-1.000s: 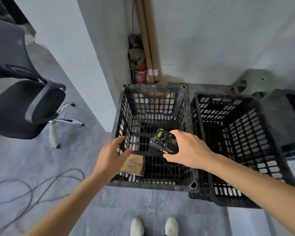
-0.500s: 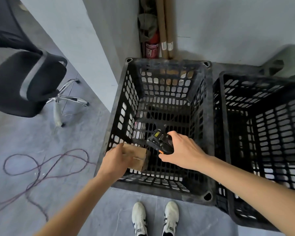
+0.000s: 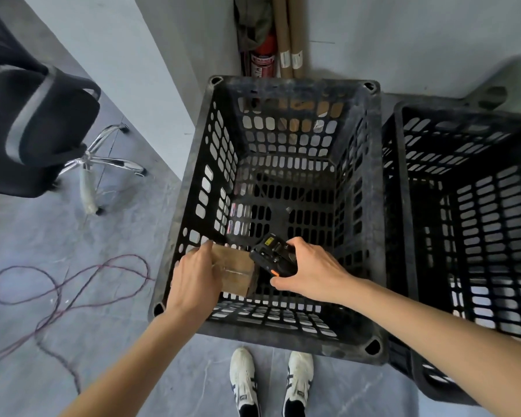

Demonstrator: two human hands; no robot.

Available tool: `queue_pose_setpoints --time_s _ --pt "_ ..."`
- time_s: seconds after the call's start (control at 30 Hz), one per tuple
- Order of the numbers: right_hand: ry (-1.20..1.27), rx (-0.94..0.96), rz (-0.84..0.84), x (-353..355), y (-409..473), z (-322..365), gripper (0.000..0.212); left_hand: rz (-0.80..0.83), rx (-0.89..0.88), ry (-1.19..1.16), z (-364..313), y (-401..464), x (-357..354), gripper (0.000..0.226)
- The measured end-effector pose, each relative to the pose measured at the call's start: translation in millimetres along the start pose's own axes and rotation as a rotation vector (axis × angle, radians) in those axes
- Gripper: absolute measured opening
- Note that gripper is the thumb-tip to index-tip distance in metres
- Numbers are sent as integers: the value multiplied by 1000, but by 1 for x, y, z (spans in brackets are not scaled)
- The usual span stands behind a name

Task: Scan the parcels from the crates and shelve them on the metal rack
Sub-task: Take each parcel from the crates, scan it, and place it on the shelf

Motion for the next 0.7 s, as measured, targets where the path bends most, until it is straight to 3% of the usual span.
queue_pose_setpoints --time_s 0.17,0.23,0.4,0.7 --pt "95 -23 69 -7 6 5 65 9 17 20 3 -2 -7 7" --pt "111 -29 104 -11 9 6 66 44 21 16 6 0 -8 6" --pt "170 -22 137 -16 12 7 72 140 58 -169 11 11 -8 40" --pt "389 -7 -9 6 -6 19 56 97 39 -450 7 4 5 50"
Point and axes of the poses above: each hand's wrist, its own y-axis towards the middle knuckle, its own x-axis out of the back of the hand, z = x × y, the point moved 1 cm from there along y, towards the middle knuckle, and after that the axes turned 4 degrees about z, right-handed, at the moved point
